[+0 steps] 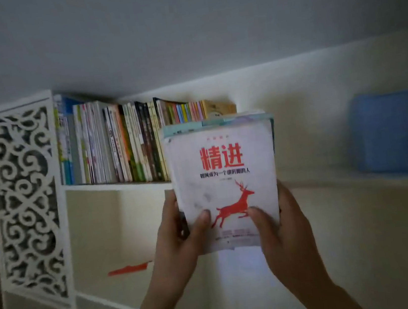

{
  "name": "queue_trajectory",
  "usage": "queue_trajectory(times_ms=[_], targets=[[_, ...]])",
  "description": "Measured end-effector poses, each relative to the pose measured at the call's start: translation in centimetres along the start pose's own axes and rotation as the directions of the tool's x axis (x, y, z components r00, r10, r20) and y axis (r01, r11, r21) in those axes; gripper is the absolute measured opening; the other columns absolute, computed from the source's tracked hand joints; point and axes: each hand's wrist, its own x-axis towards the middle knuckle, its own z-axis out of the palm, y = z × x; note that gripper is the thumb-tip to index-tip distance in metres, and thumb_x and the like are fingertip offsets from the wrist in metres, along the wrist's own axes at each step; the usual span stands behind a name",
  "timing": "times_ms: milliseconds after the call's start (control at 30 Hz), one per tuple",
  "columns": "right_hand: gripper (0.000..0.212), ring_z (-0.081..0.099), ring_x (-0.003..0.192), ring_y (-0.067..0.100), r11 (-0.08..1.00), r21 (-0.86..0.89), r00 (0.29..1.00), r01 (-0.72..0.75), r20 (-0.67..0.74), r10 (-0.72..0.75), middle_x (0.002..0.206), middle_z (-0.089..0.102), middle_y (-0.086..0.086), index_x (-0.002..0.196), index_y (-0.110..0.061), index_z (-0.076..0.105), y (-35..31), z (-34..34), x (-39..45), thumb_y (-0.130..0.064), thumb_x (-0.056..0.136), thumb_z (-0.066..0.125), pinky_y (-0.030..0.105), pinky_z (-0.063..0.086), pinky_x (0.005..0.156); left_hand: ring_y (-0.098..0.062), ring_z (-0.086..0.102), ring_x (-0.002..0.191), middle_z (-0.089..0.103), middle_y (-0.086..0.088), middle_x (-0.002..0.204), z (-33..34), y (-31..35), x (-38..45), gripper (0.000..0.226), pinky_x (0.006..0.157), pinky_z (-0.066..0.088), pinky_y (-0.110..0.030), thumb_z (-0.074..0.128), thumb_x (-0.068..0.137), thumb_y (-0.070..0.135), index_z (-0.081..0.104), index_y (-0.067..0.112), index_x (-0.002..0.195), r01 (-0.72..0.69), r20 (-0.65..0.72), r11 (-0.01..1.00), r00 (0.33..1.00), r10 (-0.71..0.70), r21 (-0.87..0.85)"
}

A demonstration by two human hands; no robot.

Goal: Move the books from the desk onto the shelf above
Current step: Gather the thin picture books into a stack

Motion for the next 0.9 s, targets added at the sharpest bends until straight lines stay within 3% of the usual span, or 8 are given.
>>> queue_trajectory(times_ms=[167,233,300,467,667,733,800,900], targets=[[0.033,0.063,0.088,-0.004,0.989,-0.137,0.997,0.057,0.066,-0.049,0.109,0.059,-0.022,0.124,-0.030,0.048,-1.0,-2.2,11.9,-0.027,0.093,0.059,0.010,0.053,0.065,-0.014,0.069,0.098,0.066,0.006,0.111,2.5,1.4,9.7,0.046,0.075,0.061,-0.040,0.067,0.085,0.035,0.044,0.025,0.124,0.000,-0.040,0.999,0.999,0.002,0.050],[0.034,0.062,0.096,0.006,0.987,-0.159,0.993,-0.019,0.111,0.037,0.116,0.063,-0.010,0.124,-0.023,0.050,0.5,-3.2,16.0,-0.021,0.092,0.061,0.027,0.057,0.080,-0.008,0.068,0.091,0.062,0.012,0.102,4.0,0.6,12.9,0.044,0.071,0.061,-0.033,0.068,0.086,0.033,0.041,0.020,0.118,0.003,-0.069,0.981,0.998,0.011,0.193],[0.035,0.062,0.102,0.011,0.985,-0.137,0.978,-0.105,0.163,0.127,0.119,0.063,0.000,0.124,-0.019,0.051,2.8,-3.9,18.9,-0.012,0.092,0.061,0.041,0.054,0.090,-0.016,0.067,0.091,0.061,0.007,0.100,5.2,-0.6,15.3,0.039,0.070,0.059,-0.032,0.069,0.087,0.028,0.039,0.017,0.109,0.012,-0.065,0.946,0.998,0.010,0.324],[0.033,0.066,0.103,0.026,0.927,-0.127,0.871,-0.353,0.317,0.376,0.116,0.066,0.002,0.126,-0.025,0.049,7.7,-3.8,21.9,-0.014,0.096,0.055,0.049,0.058,0.071,-0.025,0.062,0.108,0.059,-0.008,0.120,6.6,-3.6,17.9,0.039,0.085,0.057,-0.036,0.065,0.090,0.025,0.041,0.011,0.117,0.051,0.031,0.842,0.996,-0.081,0.537],[0.028,0.062,0.108,0.026,0.851,-0.215,0.738,-0.480,0.426,0.524,0.116,0.067,-0.001,0.119,-0.035,0.054,10.1,-3.2,24.3,-0.018,0.097,0.054,0.060,0.050,0.090,-0.025,0.056,0.114,0.056,-0.008,0.123,4.1,-5.3,19.5,0.065,0.092,0.054,-0.039,0.074,0.080,0.018,0.038,0.014,0.134,-0.092,0.263,0.713,0.956,-0.133,0.695],[0.028,0.062,0.108,0.025,0.842,-0.266,0.731,-0.469,0.419,0.539,0.117,0.067,-0.001,0.122,-0.033,0.054,10.2,-2.7,25.0,-0.021,0.096,0.056,0.055,0.052,0.089,-0.024,0.055,0.114,0.055,-0.007,0.121,3.2,-5.8,19.6,0.067,0.093,0.053,-0.037,0.073,0.079,0.010,0.037,0.016,0.136,-0.128,0.274,0.689,0.956,-0.107,0.714],[0.029,0.063,0.108,0.024,0.847,-0.410,0.788,-0.339,0.368,0.494,0.119,0.066,0.001,0.123,-0.028,0.055,10.2,-1.9,25.2,-0.023,0.094,0.060,0.043,0.056,0.084,-0.022,0.053,0.114,0.053,-0.005,0.122,2.7,-6.3,19.6,0.073,0.095,0.051,-0.037,0.076,0.077,0.011,0.037,0.019,0.138,-0.123,0.236,0.672,0.969,-0.079,0.730],[0.068,0.057,0.115,0.028,0.645,-0.764,0.905,-0.020,0.261,0.336,0.135,0.049,0.011,0.142,-0.022,0.036,10.0,-0.9,24.4,-0.030,0.085,0.070,0.037,0.052,0.087,-0.022,0.051,0.116,0.051,-0.004,0.124,2.4,-6.9,19.2,0.086,0.098,0.048,-0.036,0.081,0.073,0.021,0.032,0.021,0.144,-0.136,0.217,0.657,0.975,-0.043,0.742]])
